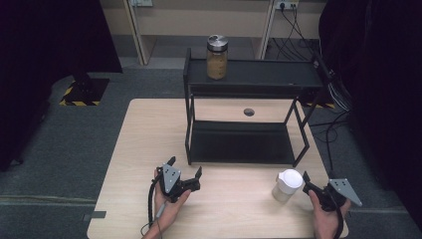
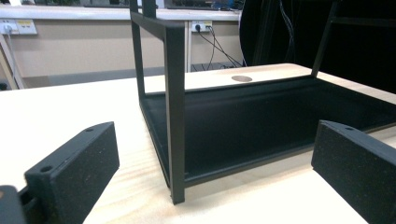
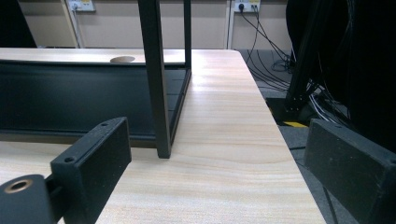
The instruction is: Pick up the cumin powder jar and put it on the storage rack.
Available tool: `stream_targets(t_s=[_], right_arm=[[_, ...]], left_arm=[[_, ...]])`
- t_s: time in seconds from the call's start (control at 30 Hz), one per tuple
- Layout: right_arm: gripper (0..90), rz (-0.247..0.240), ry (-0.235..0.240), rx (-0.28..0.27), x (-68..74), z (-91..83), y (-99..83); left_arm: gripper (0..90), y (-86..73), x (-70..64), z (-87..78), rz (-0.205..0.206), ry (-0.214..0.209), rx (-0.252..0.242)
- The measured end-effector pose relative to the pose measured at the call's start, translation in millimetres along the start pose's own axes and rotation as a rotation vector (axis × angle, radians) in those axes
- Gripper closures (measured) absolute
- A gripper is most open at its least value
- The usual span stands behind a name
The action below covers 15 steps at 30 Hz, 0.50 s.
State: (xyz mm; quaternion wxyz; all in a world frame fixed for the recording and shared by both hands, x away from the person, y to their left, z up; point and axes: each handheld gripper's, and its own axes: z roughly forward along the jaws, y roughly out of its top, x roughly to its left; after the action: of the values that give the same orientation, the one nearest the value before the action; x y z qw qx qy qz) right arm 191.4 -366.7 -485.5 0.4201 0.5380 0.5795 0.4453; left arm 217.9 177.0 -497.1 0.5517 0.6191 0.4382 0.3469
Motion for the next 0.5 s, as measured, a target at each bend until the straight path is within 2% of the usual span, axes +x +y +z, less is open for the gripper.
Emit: stream_targets(t_s=[0.5], right_arm=[[7.6,-0.007,-0.002,0.000,0.8,0.2,0.1]], left_arm=[[0.2,-7.3,-2.3,4.9,-0.013,-0.004,0.036]])
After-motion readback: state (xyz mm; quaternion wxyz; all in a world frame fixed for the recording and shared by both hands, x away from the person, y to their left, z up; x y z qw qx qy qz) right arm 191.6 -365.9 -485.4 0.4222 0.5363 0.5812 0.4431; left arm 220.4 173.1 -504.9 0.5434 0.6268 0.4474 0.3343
